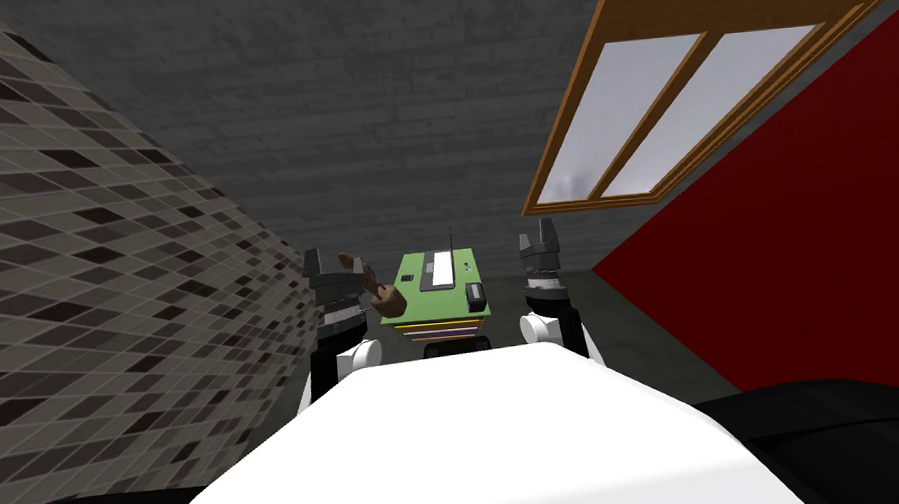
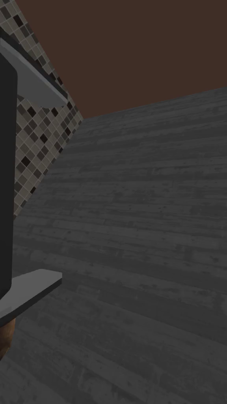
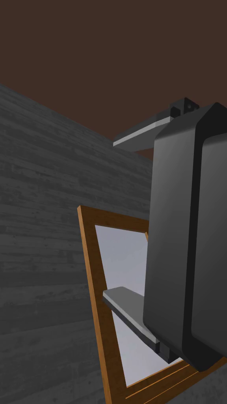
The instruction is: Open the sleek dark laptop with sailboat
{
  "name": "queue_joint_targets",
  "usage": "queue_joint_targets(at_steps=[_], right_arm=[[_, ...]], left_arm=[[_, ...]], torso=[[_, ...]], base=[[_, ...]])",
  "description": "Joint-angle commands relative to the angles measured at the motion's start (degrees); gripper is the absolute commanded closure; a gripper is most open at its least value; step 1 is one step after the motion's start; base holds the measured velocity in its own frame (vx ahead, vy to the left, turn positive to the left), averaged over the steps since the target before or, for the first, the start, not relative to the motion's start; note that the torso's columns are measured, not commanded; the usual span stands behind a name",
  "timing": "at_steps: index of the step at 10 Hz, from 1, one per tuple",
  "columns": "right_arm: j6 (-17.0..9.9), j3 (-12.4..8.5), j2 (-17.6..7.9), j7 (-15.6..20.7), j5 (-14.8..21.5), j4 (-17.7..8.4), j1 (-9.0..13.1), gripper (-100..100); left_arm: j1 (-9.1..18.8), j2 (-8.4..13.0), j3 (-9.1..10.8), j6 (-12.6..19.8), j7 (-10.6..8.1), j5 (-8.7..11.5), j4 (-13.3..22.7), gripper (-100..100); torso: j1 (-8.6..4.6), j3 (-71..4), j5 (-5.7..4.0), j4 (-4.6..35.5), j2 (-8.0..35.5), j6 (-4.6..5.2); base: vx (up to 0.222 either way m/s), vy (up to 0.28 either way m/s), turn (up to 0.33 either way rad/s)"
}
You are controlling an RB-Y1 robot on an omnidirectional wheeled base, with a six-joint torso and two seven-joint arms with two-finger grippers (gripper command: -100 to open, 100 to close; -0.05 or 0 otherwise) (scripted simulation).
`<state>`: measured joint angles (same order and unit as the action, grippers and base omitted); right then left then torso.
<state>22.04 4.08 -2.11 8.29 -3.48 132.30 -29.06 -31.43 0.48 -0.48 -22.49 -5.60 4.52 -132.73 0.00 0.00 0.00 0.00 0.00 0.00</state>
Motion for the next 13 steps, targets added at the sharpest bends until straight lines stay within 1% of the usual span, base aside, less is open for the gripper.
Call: queue_joint_targets(at_steps=[1,3,9,10,11,13], right_arm=[[0.00,0.00,0.00,0.00,0.00,0.00,0.00,0],[0.00,0.00,0.00,0.00,0.00,0.01,0.00,0],[0.01,0.00,0.00,0.00,0.00,0.02,0.00,0],[0.01,0.00,0.00,0.00,0.00,0.02,0.00,0],[0.00,0.00,0.00,0.00,0.00,0.00,0.00,0],[0.00,0.00,0.00,0.00,0.00,-0.01,0.00,0]], left_arm=[[0.00,0.00,0.00,0.00,0.00,0.00,0.00,0],[0.00,0.00,0.00,0.00,0.00,0.00,-0.01,0],[0.00,0.00,0.00,-0.01,0.00,0.00,-0.02,0],[0.20,1.67,0.34,0.13,0.00,0.04,0.59,-100],[0.40,2.88,0.68,0.26,-0.01,0.08,1.20,-100],[0.97,5.37,1.67,0.61,-0.02,0.23,2.97,-100]], torso=[[0.00,-4.67,0.00,2.35,2.32,0.00],[0.00,-20.14,0.00,10.06,10.03,0.00],[0.00,-70.73,0.00,35.37,35.39,0.00],[0.00,-79.19,0.00,39.60,39.62,0.00],[-0.01,-83.13,0.00,41.49,41.56,0.01],[-0.05,-84.49,-0.01,42.23,42.26,0.00]], base=[[0.000,0.000,0.000],[0.000,0.000,0.000],[0.000,0.000,0.000],[0.000,-0.008,-0.030],[-0.012,-0.020,-0.051],[-0.021,-0.028,-0.068]])
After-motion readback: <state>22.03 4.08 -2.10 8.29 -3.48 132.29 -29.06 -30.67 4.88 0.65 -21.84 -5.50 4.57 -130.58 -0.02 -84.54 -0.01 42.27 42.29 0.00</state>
